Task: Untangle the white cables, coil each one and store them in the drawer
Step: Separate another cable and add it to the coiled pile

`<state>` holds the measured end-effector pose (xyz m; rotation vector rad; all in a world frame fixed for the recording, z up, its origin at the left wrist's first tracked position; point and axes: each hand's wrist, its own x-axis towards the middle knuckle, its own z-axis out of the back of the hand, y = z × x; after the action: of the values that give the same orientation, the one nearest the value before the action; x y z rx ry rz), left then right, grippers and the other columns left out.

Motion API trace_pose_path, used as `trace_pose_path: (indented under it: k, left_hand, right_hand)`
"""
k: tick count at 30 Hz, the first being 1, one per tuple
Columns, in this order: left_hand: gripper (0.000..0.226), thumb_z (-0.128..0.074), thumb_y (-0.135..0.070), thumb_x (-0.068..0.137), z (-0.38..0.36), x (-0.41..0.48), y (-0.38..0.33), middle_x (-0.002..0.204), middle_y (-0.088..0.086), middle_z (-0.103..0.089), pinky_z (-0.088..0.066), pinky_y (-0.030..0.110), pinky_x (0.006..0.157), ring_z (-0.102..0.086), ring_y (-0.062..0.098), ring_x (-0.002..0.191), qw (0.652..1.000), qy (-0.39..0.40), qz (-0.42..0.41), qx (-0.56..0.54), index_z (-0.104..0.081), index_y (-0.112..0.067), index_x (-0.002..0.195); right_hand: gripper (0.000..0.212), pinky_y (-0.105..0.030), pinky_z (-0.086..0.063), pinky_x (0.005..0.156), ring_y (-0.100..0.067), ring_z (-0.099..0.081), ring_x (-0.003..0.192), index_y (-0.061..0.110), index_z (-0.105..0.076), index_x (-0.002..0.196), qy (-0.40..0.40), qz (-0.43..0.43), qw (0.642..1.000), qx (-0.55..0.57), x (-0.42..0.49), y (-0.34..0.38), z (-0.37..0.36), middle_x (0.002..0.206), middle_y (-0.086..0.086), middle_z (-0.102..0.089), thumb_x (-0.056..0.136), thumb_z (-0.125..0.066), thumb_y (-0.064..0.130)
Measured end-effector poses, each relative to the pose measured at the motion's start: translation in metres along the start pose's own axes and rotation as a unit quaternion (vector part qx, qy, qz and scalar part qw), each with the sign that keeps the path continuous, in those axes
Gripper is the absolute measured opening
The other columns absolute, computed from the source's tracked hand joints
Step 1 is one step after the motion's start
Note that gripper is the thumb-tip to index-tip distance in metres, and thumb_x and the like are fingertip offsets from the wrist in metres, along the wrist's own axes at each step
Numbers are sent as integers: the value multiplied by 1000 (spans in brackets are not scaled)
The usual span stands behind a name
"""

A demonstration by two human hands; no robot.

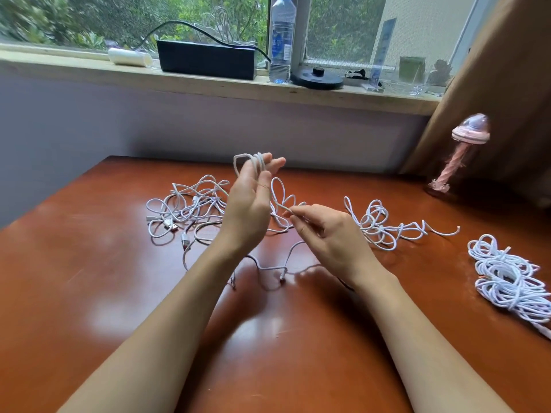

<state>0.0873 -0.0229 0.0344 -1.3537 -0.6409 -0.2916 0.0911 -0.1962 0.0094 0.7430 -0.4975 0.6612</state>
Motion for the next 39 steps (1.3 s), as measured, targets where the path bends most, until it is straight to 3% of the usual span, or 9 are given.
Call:
trace_pose_path:
  k: [4,8,11,18,22,28,31,36,39]
  left_hand:
    - [32,-38,-19,104,-2,-6,13,120,-4,-70,-43,15,93,-63,6,108,986,81,-54,139,-53,-11,132]
    - [23,-40,-21,105,0,-11,10,77,-11,-62,-44,25,71,-60,2,76,982,132,-55,125,-56,-28,89]
    - [38,-38,-23,105,-3,-16,7,68,1,-65,-47,43,76,-60,19,71,982,163,-32,85,-58,-9,76]
    - [44,-39,-26,99,-13,-19,-2,62,8,-54,-40,16,68,-50,11,61,968,218,69,-98,-63,12,101]
    - [38,-42,-23,97,-16,-19,-2,64,7,-55,-44,20,71,-50,19,67,938,264,116,-191,-62,6,110]
    - [34,-38,-14,96,-18,-18,-7,61,5,-38,-39,25,66,-37,21,64,901,251,155,-318,-59,10,109]
    - [33,-34,-16,101,-18,-18,-10,57,-1,-32,-31,27,63,-28,18,62,886,225,182,-363,-59,5,100]
    - [64,-25,-36,109,-20,-15,-16,57,4,-14,-29,26,64,-10,27,71,868,156,238,-408,-67,-7,71]
    - [49,-26,-30,110,-18,-14,-16,48,-2,-26,-34,23,62,-18,20,62,849,152,249,-441,-56,-4,81]
  right_hand:
    - [23,-40,-50,68,-16,-54,73,21,-73,112,-37,44,998,-30,1,5,4,79,4,-59,101,-58,33]
    - [15,-40,-49,73,-19,-54,76,17,-73,106,-89,75,992,-53,3,8,15,85,3,-64,101,-63,26]
    - [15,-36,-49,72,-15,-54,74,19,-71,101,-138,60,988,-39,4,9,23,82,12,-61,95,-70,33]
    - [15,-37,-50,62,-10,-53,63,24,-70,92,-177,-45,983,2,6,-1,33,73,11,-58,89,-77,37]
    - [15,-33,-47,60,-9,-49,61,26,-72,92,-180,-93,979,7,6,-7,32,71,7,-58,88,-79,39]
    - [6,-12,-38,64,-1,-54,65,26,-79,96,-142,-122,976,107,6,-6,28,83,1,-69,94,-73,27]
    - [12,-13,-39,65,0,-53,67,31,-76,104,-109,-120,979,121,6,-9,23,87,-3,-67,96,-70,25]
    - [21,-18,-43,67,-6,-55,70,27,-75,118,-71,-118,986,99,5,-12,19,84,7,-57,100,-64,28]
    - [26,-18,-47,80,-7,-61,89,23,-70,127,-36,-113,987,104,4,-9,18,99,3,-62,104,-58,26]
